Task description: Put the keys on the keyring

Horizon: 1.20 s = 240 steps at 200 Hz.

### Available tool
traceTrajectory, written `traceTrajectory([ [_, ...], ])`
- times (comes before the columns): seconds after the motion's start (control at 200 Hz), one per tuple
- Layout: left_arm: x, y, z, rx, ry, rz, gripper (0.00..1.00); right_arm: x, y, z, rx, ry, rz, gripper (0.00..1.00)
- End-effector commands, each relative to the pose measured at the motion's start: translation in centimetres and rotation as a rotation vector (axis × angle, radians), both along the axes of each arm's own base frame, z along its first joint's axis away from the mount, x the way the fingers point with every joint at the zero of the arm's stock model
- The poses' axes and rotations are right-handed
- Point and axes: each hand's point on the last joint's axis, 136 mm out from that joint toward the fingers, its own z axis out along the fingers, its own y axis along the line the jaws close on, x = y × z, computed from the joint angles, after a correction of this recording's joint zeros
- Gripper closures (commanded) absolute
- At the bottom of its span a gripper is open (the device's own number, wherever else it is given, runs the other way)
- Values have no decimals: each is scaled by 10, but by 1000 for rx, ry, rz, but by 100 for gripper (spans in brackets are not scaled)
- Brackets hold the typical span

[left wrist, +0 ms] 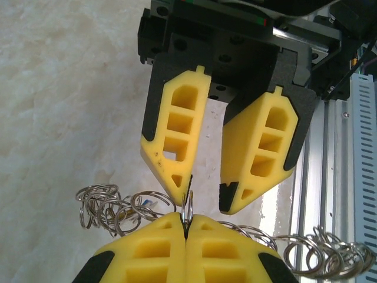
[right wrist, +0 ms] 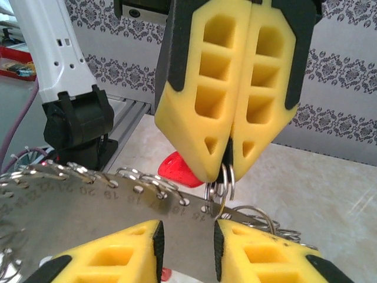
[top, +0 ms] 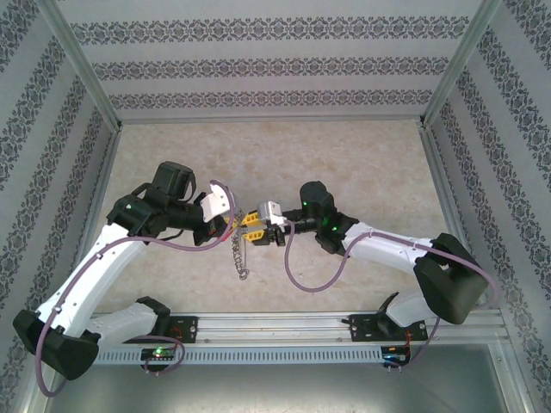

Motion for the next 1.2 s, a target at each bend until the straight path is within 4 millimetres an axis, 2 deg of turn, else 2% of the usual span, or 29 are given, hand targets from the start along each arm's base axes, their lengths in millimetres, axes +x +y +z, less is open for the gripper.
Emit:
traceTrajectory([
  [0.0, -7, -1, 5, 16, 0, -31, 100, 1, 5, 12, 17, 20, 3, 73],
  [0.45, -10, -6, -2, 43, 25, -61, 100, -1, 8, 14, 11, 36, 30, 74],
  [0.619, -8, -7, -1, 39, 17, -61, 100, -1, 8, 11, -4, 42, 36, 83],
  [0.709, -7, -8, 4, 24, -1, -60, 100, -1, 9, 8, -7, 52, 36, 83],
  [0.799, -6, -8, 8, 12, -27, -57, 100, 0, 10, 7, -5, 63, 31, 78],
  [0.989, -7, -7, 9, 13, -31, -57, 100, 1, 11, 8, -11, 68, 27, 79],
  [1.134, -8, -9, 10, 3, -28, -65, 100, 4, 10, 13, 15, 44, 3, 82],
  [1.194, -7, -8, 8, 13, -25, -60, 100, 1, 10, 15, 12, 41, 19, 94],
])
